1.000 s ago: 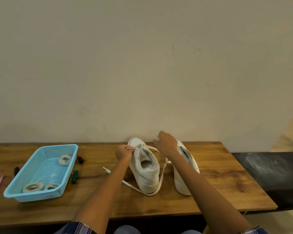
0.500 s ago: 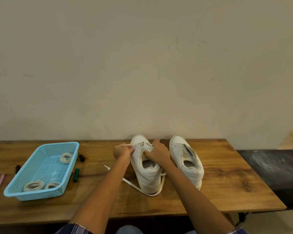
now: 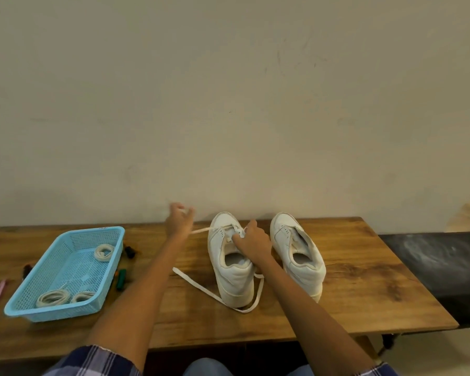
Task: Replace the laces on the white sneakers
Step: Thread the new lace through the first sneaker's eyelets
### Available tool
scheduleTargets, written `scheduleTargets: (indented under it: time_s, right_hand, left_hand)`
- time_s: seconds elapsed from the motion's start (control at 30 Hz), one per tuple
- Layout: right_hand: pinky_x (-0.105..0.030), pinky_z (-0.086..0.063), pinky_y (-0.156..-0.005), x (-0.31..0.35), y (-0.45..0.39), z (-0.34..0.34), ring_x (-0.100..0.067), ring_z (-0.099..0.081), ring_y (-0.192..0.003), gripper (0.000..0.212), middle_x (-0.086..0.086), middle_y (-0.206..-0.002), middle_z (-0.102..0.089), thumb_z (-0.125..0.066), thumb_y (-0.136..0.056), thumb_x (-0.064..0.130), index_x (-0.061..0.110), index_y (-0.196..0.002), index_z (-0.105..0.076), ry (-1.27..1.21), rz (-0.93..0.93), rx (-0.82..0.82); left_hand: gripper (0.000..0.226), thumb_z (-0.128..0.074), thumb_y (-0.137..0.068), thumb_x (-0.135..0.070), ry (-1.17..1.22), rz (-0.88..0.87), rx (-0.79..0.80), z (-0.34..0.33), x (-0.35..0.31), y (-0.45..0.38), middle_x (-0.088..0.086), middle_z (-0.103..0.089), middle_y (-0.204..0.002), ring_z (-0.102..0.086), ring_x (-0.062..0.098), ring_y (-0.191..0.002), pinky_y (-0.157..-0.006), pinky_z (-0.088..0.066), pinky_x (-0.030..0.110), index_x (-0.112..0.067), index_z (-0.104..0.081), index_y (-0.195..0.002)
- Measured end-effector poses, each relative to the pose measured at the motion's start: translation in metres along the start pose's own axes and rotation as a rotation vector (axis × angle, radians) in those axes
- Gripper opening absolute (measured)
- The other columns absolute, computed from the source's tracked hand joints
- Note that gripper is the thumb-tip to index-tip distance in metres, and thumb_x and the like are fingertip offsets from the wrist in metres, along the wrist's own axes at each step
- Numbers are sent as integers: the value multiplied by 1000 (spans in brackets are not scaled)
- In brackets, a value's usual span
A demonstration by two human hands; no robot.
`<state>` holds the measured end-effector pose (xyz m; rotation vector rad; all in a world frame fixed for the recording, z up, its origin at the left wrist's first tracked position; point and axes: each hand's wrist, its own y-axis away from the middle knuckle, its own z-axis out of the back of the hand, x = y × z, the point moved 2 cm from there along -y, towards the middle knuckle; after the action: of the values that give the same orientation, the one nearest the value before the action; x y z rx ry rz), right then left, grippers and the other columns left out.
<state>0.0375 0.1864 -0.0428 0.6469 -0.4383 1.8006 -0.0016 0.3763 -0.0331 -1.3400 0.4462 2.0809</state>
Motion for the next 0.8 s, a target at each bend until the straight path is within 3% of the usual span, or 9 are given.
scheduleTargets:
  time_s: [0.07,0.13,0.23,0.3,0.4,0.53,0.67,0.73,0.8]
  right_hand:
    - [-38,-48,-83,0,0,-1,-31,-58,-103,48,-12,-114,-59,-53,-87,42,6,-116,-42,24,3,-1]
    - [-35,-46,-79,1,0,-3,-30,-58,-103,49,-12,-114,-59,-53,-87,44,6,-117,-42,62,18,0]
    - [-29,-40,-72,2,-1,-4,-28,-58,-102,49,-11,-113,-59,-52,-89,45,7,-117,-43,93,42,8]
    - [-30,-40,-72,2,-2,-4,-28,-58,-102,48,-11,-113,-59,-52,-89,45,7,-117,-43,94,35,3]
    - [-33,-42,-75,1,0,-4,-29,-58,-102,46,-12,-113,-59,-49,-90,43,6,-116,-42,73,-8,-43]
    - [-31,-39,-72,-6,1,0,-28,-58,-102,45,-12,-115,-59,-46,-93,44,7,-118,-41,56,-35,-68]
    - [-31,-39,-74,-3,2,-1,-29,-57,-104,50,-12,-116,-58,-48,-91,47,6,-119,-42,17,-21,-19]
    - [-34,-42,-77,2,4,-3,-30,-57,-104,51,-12,-115,-59,-47,-91,49,6,-119,-43,14,-27,-22]
    - [-35,-44,-78,4,8,0,-29,-58,-104,53,-12,-115,-59,-44,-92,50,5,-119,-44,8,-29,-41]
  left_hand:
    - [36,-59,-90,-41,-198,13,325,-20,4,12,2,-56,-96,-55,21,-94,-79,-43,31,-9,-56,-106]
    - [30,-63,-86,-42,-232,38,416,-31,9,16,0,-57,-83,-55,19,-85,-76,-43,30,-12,-59,-86]
    - [27,-61,-90,-31,-188,24,388,-40,9,18,2,-54,-72,-49,18,-74,-70,-40,29,-13,-52,-71]
    - [20,-57,-93,-25,-52,87,324,-47,7,20,9,-61,-80,-51,20,-73,-68,-44,31,-9,-58,-80]
    - [12,-54,-94,-11,435,333,93,-44,7,21,17,-64,-97,-59,18,-64,-53,-54,28,-5,-60,-102]
    - [16,-48,-97,-8,666,387,-45,-21,16,2,14,-62,-103,-66,26,-83,-76,-57,35,-4,-52,-112]
    - [9,-59,-90,-5,388,360,178,-23,15,9,14,-62,-97,-61,24,-83,-80,-54,35,-2,-60,-99]
    - [8,-64,-86,-4,60,275,328,-26,16,20,12,-63,-91,-60,24,-82,-79,-55,34,-8,-61,-80]
    - [7,-63,-84,-5,-319,82,451,-21,20,29,10,-64,-89,-61,23,-84,-75,-52,32,-9,-63,-79]
